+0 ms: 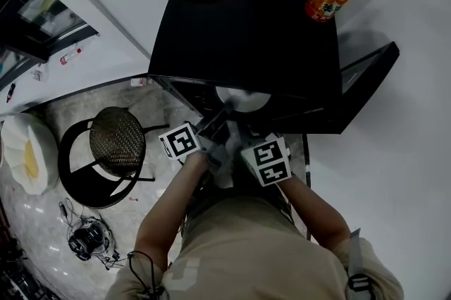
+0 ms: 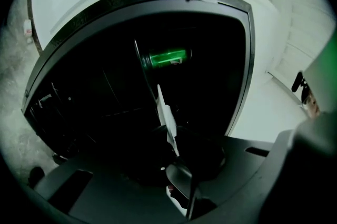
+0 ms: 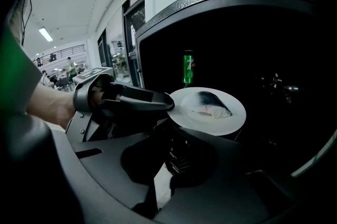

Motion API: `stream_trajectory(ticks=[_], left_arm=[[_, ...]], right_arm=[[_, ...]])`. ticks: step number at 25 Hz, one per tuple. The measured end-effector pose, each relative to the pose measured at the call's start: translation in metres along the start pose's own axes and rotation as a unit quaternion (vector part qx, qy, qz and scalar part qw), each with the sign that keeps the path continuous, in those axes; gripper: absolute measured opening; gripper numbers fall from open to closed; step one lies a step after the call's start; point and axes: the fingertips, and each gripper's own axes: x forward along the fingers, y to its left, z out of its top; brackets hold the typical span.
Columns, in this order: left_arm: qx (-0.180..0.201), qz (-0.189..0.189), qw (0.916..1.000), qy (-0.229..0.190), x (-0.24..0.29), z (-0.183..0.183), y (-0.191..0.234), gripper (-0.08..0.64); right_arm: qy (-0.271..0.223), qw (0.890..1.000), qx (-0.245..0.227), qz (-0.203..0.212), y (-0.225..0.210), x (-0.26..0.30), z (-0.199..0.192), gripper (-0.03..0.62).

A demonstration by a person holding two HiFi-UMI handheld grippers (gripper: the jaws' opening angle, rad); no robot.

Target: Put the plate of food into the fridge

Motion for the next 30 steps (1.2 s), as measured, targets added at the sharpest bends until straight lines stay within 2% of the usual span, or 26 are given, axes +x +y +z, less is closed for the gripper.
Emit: stream_trajectory(ticks=[9,11,22,30], left_arm=[[0.003,0.005,1.0,0.001,0.006,-0.002,0.0,0.038],[-0.007,0.009,0.9999,-0.001,0.008,-0.002,0.002,0.037],[-0.014,0.008,0.9997,-0.016,0.016,0.006,0.004,0.032],[-0.013,0.007,0.9997,-0.021,0.021,0.008,0.005,0.031]], right_arm=[[-0.001,1.0,0.005,-0.011,-0.01,0.001,-0.002,0.023],[-0.003,1.0,0.003,-0.012,-0.01,-0.001,-0.001,0.023],[0.024,0.999,0.017,0.024,0.004,-0.022,-0.031,0.023],[0.006,1.0,0.008,0.001,-0.011,-0.018,-0.016,0.023]])
